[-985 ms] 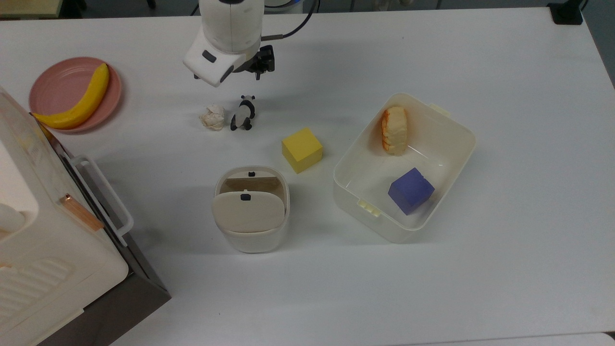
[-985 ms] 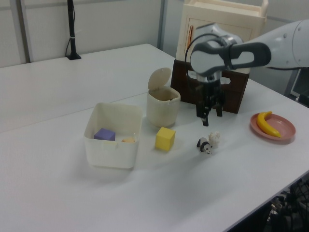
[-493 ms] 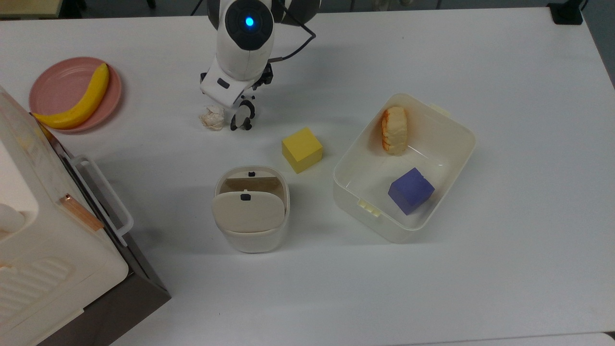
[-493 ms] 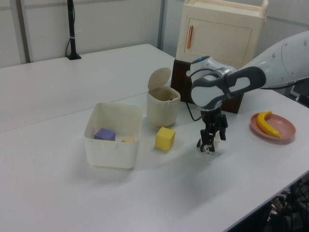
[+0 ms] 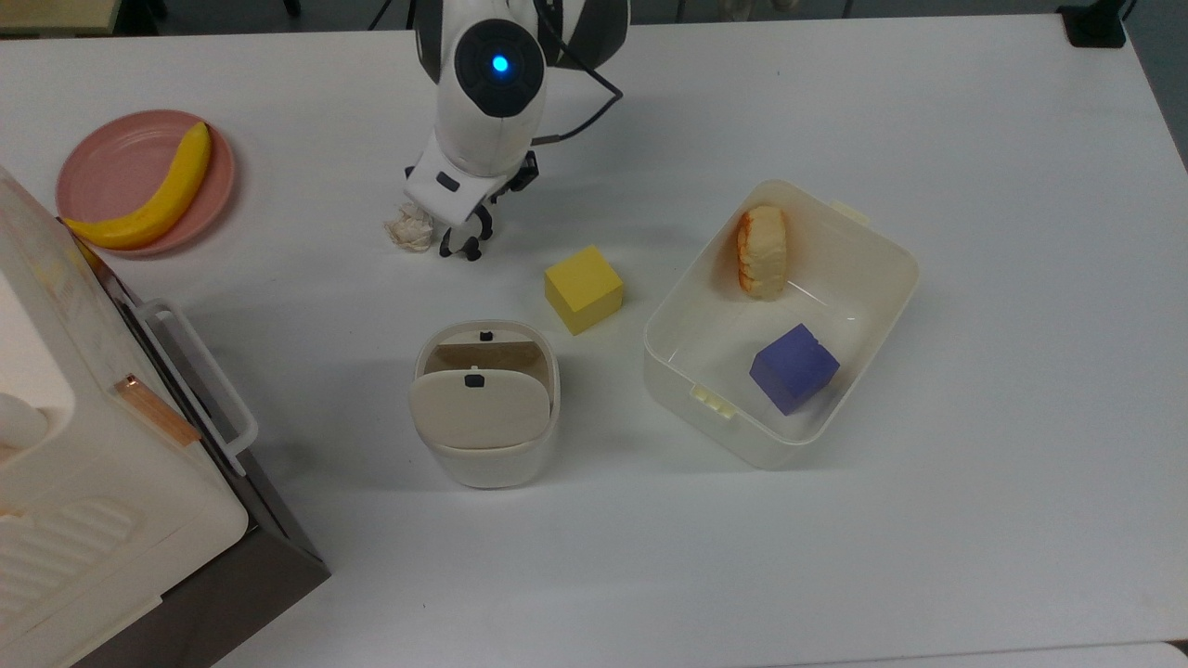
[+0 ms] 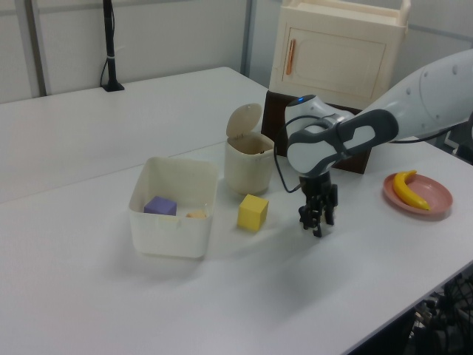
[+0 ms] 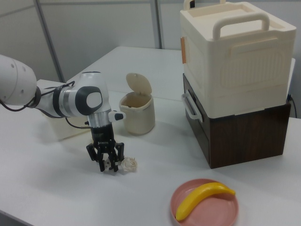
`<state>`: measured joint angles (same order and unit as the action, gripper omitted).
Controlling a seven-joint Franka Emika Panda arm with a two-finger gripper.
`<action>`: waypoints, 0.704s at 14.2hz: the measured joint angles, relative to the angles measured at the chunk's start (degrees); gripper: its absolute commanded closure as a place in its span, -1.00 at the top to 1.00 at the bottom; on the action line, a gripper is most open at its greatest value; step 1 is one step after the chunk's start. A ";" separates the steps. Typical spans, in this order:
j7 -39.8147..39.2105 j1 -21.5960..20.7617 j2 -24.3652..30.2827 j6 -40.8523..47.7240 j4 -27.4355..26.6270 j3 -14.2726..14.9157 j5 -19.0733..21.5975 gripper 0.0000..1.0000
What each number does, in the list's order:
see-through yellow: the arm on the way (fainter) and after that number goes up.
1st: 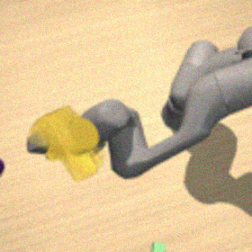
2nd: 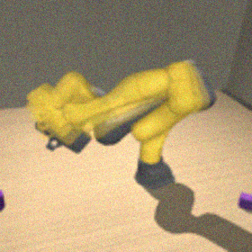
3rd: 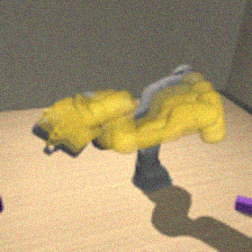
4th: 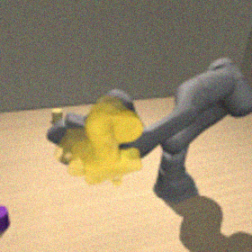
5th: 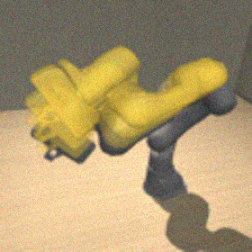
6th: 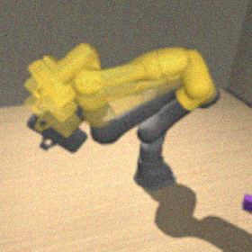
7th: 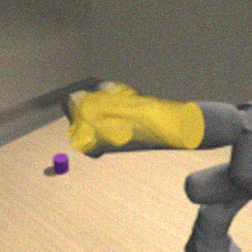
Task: Grab it up and put it in the trash
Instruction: 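Lower the gripper onto the paper ball and close on it, then lift the paper ball up off the table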
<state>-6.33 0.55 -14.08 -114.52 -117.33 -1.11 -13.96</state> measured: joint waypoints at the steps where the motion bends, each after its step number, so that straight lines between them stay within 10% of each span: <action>1: 1.02 -0.04 -0.67 -0.92 0.02 -0.50 0.00 -0.53; 3: 1.78 -0.19 -1.44 -1.30 0.42 -1.33 -0.06 -1.00; 10: 2.11 -0.20 -1.88 -1.91 1.39 -1.73 -0.05 -1.00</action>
<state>-4.23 0.35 -15.96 -116.43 -115.95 -2.83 -14.01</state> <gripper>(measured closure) 0.912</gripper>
